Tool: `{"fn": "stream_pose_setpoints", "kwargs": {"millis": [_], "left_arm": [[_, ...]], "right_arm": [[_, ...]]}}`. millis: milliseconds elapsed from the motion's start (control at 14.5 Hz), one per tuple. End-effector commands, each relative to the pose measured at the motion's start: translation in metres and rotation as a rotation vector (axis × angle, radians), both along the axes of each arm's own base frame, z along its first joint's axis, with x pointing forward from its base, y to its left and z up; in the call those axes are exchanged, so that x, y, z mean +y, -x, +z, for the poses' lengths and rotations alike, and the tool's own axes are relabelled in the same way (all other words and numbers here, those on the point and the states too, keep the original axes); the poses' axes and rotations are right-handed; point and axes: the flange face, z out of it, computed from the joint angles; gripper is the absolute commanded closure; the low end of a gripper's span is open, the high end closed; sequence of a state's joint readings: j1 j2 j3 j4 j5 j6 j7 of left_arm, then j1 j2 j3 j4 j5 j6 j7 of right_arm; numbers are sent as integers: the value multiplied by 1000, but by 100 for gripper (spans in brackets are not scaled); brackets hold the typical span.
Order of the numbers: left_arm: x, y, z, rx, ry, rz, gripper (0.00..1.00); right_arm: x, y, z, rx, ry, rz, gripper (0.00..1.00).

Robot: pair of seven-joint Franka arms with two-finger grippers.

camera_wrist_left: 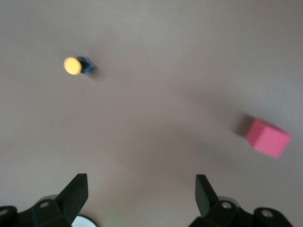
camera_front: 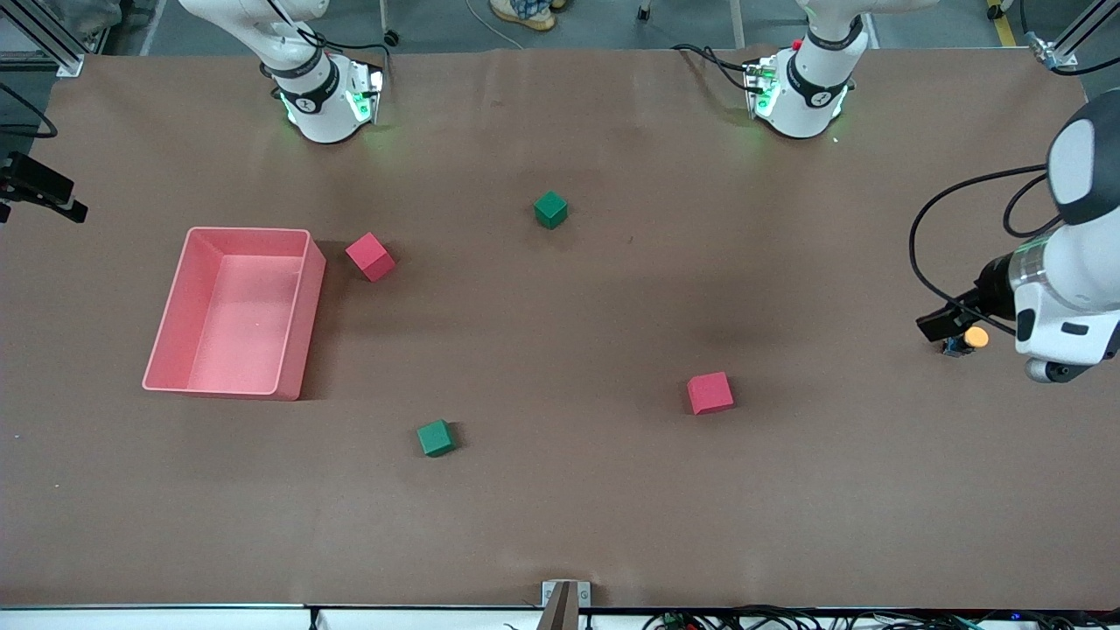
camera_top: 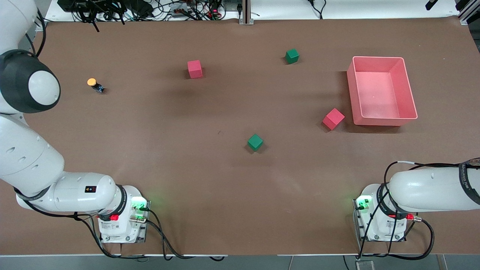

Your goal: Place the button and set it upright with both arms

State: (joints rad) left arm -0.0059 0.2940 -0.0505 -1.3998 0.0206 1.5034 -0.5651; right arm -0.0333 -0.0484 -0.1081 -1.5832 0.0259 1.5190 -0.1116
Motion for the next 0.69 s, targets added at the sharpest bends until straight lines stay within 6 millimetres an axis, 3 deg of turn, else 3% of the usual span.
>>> {"fn": "stream_pose_setpoints", "kwargs": {"millis": [0, 138, 277, 622], "left_arm": [[8, 8, 25, -14, 75, -71, 0], [5, 10, 28, -18, 88, -154, 0], [7, 18, 48, -51, 113, -285, 0], [7, 28, 68, -80, 114, -356, 0]], "right_arm": [[0, 2, -4, -1, -24, 10, 0], [0, 3, -4, -1, -24, 9, 0], [0, 2, -5, 0, -24, 7, 0], [-2, 6, -7, 17, -27, 2, 0]]}}
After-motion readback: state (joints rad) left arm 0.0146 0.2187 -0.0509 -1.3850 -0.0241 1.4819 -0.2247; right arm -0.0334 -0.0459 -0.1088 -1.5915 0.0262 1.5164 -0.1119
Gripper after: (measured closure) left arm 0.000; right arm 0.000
